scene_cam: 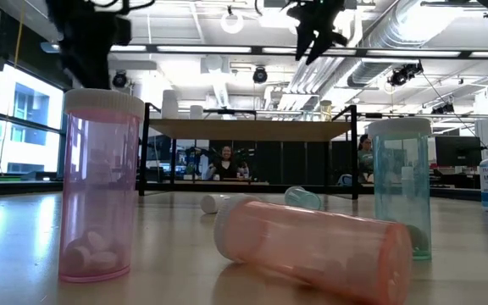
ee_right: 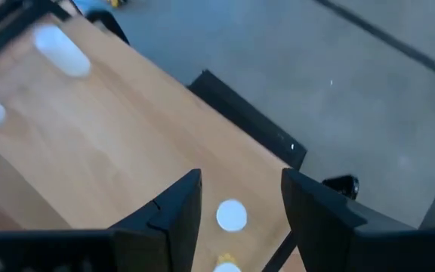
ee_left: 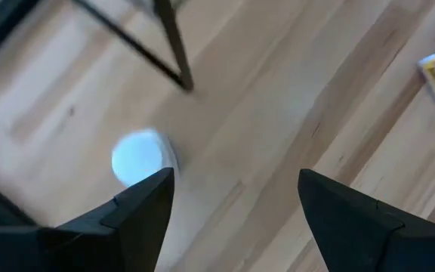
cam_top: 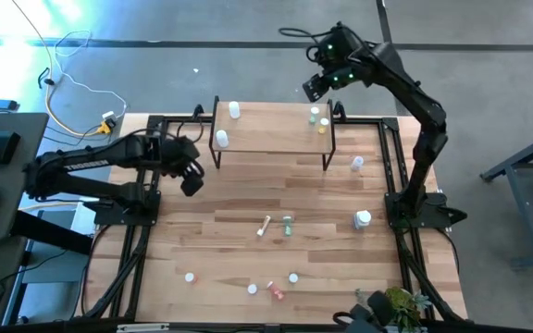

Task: Pick and place medicine bottles onto shelf by color
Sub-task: Put the top large white pill bottle on the shelf

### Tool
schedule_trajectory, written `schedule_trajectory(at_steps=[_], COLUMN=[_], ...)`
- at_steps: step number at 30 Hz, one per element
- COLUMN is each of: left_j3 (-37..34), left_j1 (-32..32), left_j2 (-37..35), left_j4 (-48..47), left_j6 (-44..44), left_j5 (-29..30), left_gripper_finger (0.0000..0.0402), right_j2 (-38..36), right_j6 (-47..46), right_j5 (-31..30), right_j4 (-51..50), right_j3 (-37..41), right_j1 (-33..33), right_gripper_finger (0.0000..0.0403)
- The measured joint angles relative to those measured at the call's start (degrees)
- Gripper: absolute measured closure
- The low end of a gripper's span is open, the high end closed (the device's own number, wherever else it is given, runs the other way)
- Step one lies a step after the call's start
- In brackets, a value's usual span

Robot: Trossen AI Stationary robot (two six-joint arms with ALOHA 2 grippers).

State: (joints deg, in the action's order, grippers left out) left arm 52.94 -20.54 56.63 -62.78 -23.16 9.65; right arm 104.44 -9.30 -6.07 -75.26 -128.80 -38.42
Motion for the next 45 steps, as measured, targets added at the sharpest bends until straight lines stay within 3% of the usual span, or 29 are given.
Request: schedule_trajectory(at_steps=[9, 13, 21, 27, 31, 40, 45], left_j3=[-9.2, -11.9, -14.9, -18.2, -18.5, -18.5, -18.5], left_j1=[1.2, 1.0, 1.0, 1.0, 0.4, -4.5, -6.3], left_j2=[-6.9, -7.8, -6.4, -4.7, -2.1, 3.8, 6.8], left_j4=[1.5, 2.6, 4.3, 12.5, 13.2, 17.1, 17.3], left_j6=[-12.0, -15.0, -18.7, -17.8, -19.5, -17.2, -17.0], left_j5=[1.6, 6.2, 14.8, 15.8, 18.3, 17.6, 14.1], left_gripper_finger=[0.013, 0.0131, 0.0131, 0.0131, 0.0131, 0.013, 0.0131], right_j2=[0.0, 0.0, 0.0, 0.0, 0.0, 0.0, 0.0], right_j6=[3.6, 4.4, 2.7, 0.0, -1.7, -2.4, -2.4], right_j5=[-0.2, -0.1, -0.1, 0.1, 0.1, 0.1, 0.2], right_j4=[-0.4, -0.5, -0.6, -0.6, -0.6, -1.6, -2.3], right_j3=[-3.6, -3.6, -3.6, -3.6, -3.6, -3.6, -3.6], right_j1=[-0.2, -0.2, -0.2, -0.2, -0.2, -0.2, -0.2], right_gripper_finger=[0.0229, 0.0229, 0.0229, 0.0229, 0.0229, 0.0229, 0.0229])
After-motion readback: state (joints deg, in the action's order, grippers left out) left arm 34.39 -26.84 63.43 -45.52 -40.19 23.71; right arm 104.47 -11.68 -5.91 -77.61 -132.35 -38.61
